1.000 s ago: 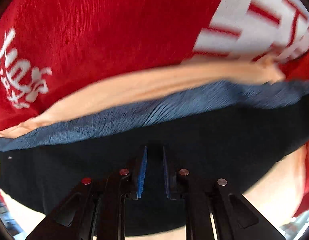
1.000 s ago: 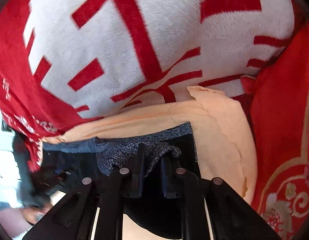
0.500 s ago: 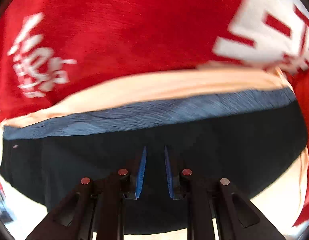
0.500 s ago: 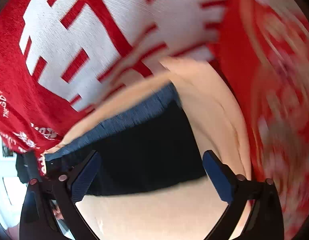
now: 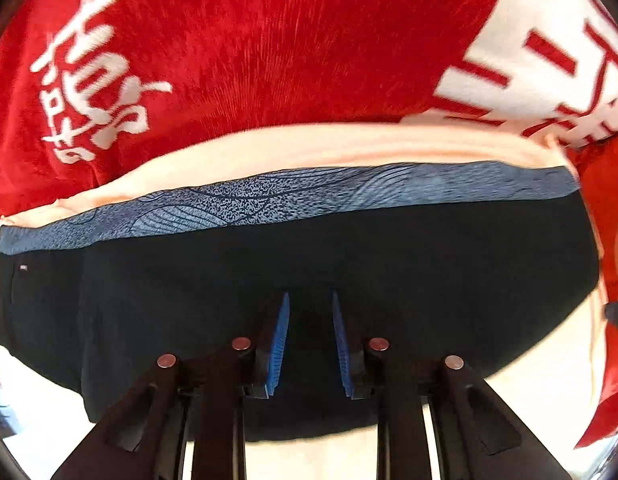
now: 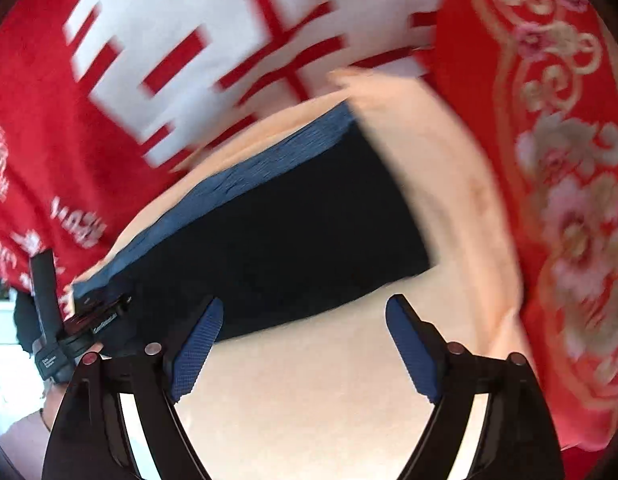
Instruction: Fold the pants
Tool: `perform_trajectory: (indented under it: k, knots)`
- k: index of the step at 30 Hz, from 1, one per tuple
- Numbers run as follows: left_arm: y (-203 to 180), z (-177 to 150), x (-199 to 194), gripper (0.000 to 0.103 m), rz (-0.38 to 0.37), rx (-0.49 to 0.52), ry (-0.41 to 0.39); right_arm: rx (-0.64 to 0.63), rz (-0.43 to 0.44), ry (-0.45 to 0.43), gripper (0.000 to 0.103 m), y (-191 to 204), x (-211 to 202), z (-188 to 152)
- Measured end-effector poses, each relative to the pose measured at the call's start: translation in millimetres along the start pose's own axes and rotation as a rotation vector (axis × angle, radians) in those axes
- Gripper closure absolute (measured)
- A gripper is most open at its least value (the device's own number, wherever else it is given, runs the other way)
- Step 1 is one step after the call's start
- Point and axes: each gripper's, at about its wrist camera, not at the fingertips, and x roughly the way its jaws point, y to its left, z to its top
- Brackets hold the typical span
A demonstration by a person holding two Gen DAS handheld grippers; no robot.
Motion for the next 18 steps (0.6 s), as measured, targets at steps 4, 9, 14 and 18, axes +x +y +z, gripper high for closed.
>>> perform_trajectory:
  k: [4,9,14,18]
  knots:
    - [16.8,-11.5,-18.7,0.009,-0.041,-0.021,-0.023,0.006,0.047,0.045,0.016,22.6,16.9,-15.3]
    - [29.8,-31.2,-30.3,0.009,-0.037,-0.032,-0.013,-0.001,0.062,0.092,0.016,40.2,33.0,-33.6]
    - [54.6,-50.9,-37.5,0.009,-0.014,-0.054,-0.005,-0.015,0.042,0.111,0.016,56.6,34.6,-51.4]
    - [93.3,-62.9,-48.5,0.009,-0.023,-0.064,-0.01,-0.043,0.025,0.115,0.016,76.2,36.5,-67.8]
